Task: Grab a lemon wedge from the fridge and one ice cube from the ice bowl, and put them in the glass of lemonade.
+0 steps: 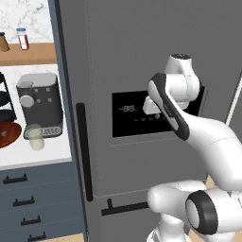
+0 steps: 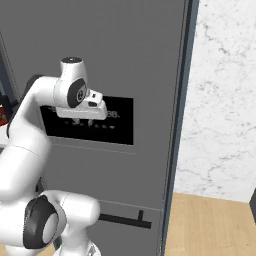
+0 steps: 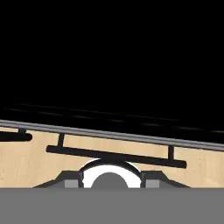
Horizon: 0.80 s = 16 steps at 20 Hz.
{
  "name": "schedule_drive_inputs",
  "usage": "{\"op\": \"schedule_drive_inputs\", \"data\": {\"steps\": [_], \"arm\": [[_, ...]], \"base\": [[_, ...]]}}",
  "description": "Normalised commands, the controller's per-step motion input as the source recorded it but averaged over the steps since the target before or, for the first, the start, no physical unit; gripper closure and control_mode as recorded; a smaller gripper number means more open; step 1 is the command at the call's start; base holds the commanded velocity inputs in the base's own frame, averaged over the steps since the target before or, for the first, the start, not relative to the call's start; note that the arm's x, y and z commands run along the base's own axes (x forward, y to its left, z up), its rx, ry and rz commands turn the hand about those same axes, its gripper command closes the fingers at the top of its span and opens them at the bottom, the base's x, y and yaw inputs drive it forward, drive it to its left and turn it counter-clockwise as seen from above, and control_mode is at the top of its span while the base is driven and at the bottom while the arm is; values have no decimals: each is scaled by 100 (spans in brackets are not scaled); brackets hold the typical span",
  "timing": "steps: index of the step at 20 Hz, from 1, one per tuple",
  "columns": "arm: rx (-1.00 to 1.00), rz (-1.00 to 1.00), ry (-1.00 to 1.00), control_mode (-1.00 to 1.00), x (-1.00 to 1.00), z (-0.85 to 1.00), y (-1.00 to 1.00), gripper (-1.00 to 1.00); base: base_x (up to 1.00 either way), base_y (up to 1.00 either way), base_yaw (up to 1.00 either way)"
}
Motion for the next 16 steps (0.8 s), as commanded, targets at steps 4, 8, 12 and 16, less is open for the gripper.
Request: {"op": "schedule_drive_inputs", "data": {"steps": [4,8,12,16], "arm": [[0,-1,0,-100,-50,-5,-5,-100],[0,0,0,-100,-78,-31,-3,-100],[0,0,0,-100,-68,-42,0,-100],[0,-1,0,-100,-57,-46,0,-100]], "base": [[0,0,0],[0,0,0],[0,0,0],[0,0,0]]}}
